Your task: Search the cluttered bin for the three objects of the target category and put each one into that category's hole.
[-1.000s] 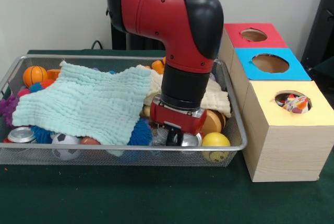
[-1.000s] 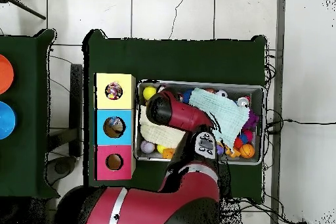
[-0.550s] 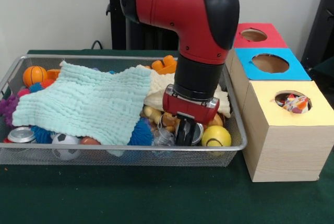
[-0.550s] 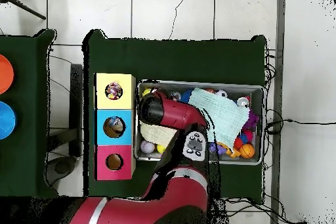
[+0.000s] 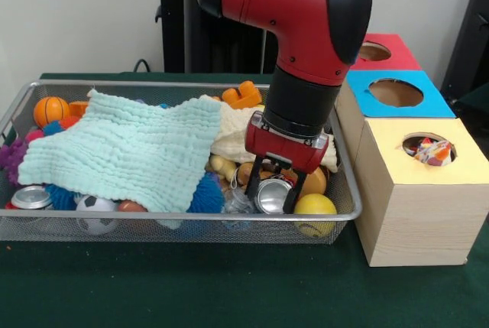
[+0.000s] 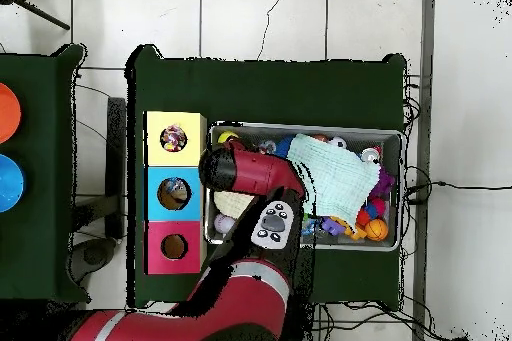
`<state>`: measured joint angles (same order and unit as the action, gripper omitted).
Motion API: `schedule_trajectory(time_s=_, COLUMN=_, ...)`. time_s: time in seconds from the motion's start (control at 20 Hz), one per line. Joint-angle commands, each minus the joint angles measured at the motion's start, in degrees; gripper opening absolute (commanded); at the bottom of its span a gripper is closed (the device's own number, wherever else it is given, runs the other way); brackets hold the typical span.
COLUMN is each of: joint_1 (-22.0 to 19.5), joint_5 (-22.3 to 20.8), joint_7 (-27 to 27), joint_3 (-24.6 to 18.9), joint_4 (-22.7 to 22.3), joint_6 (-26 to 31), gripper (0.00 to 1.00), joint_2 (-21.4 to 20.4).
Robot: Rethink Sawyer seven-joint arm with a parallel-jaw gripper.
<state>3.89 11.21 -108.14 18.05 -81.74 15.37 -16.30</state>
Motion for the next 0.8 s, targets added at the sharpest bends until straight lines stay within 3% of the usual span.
schedule_trajectory(time_s=0.05, joint_1=-0.2, joint_5=1.9, joint_7=-11.1, joint_3=0.5, joint_4=2.5, joint_6=4.9, gripper=1.00, joint_2=5.6)
schedule_trajectory(time_s=0.45, joint_1=1.5, joint_5=4.5, joint_7=-13.5, joint_3=3.5, joint_4=3.7, joint_6=9.9, gripper=1.00, joint_2=7.9)
schedule_trajectory(time_s=0.8, joint_1=1.9, joint_5=6.9, joint_7=-14.0, joint_3=4.0, joint_4=4.5, joint_6=7.1, gripper=1.00, joint_2=11.0)
